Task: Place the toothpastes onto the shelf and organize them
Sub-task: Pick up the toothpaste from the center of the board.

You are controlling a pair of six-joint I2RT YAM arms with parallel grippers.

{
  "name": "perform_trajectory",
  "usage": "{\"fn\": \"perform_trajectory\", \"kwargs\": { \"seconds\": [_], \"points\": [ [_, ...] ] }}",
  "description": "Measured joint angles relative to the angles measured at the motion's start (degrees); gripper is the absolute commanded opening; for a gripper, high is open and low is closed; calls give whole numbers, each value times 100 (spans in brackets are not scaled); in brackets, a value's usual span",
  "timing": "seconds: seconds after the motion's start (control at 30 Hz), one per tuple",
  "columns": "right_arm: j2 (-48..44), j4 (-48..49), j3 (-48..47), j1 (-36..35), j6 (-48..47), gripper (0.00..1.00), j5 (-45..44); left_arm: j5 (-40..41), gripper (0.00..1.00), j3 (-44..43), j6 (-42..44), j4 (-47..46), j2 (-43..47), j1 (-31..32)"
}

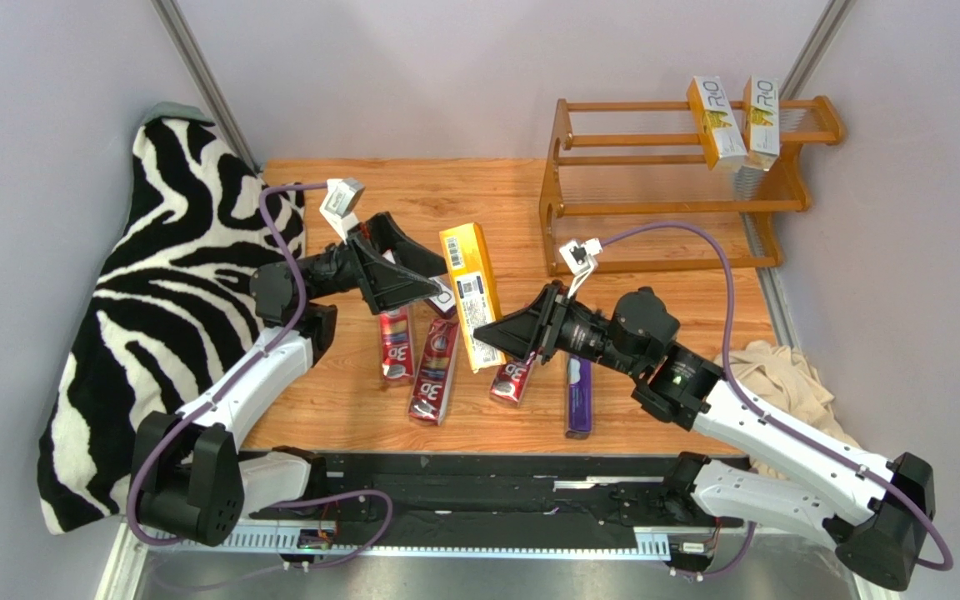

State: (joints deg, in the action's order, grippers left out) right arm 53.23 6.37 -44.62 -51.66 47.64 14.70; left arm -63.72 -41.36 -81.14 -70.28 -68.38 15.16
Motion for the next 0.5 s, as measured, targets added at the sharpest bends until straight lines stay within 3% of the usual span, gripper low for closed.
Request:
{"fn": "perform_trajectory", "kwargs": {
  "seconds": [0.5],
  "points": [
    [605,249,-173,48,59,29,479,61,91,-127,885,1123,0,210]
  ]
}}
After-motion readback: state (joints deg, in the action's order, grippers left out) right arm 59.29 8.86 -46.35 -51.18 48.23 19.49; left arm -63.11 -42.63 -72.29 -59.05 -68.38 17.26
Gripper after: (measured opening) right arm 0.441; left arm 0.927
